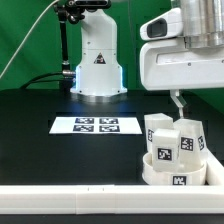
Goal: Assemble stool
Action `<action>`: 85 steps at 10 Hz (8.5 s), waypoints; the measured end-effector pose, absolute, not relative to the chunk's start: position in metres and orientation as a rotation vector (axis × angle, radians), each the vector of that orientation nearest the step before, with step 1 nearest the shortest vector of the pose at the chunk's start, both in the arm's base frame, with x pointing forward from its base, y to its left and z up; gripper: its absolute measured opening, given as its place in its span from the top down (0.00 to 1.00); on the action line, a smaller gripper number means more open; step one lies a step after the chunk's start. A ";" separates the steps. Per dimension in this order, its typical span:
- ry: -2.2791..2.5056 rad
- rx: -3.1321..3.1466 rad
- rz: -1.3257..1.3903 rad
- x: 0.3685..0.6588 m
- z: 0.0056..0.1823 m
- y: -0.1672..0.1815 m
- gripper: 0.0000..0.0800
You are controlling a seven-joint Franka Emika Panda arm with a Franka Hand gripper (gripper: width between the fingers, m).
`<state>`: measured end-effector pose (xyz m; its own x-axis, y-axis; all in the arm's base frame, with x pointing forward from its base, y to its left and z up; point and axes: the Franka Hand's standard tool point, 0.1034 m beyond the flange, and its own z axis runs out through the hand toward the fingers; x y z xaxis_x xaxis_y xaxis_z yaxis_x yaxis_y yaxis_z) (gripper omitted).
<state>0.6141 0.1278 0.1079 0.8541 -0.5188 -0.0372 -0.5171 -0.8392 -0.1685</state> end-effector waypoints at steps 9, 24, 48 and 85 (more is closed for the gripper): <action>-0.405 -3.062 -0.147 0.617 0.107 0.123 0.19; -1.193 -2.927 -0.135 0.596 0.084 0.125 0.19; 0.387 -3.086 -0.086 0.587 0.074 0.119 0.57; 2.556 -1.295 0.197 0.596 0.106 0.125 0.19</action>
Offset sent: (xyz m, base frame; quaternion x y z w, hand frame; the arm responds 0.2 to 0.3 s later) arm 0.0068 0.0031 0.0045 -0.0646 0.0083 -0.3516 0.9339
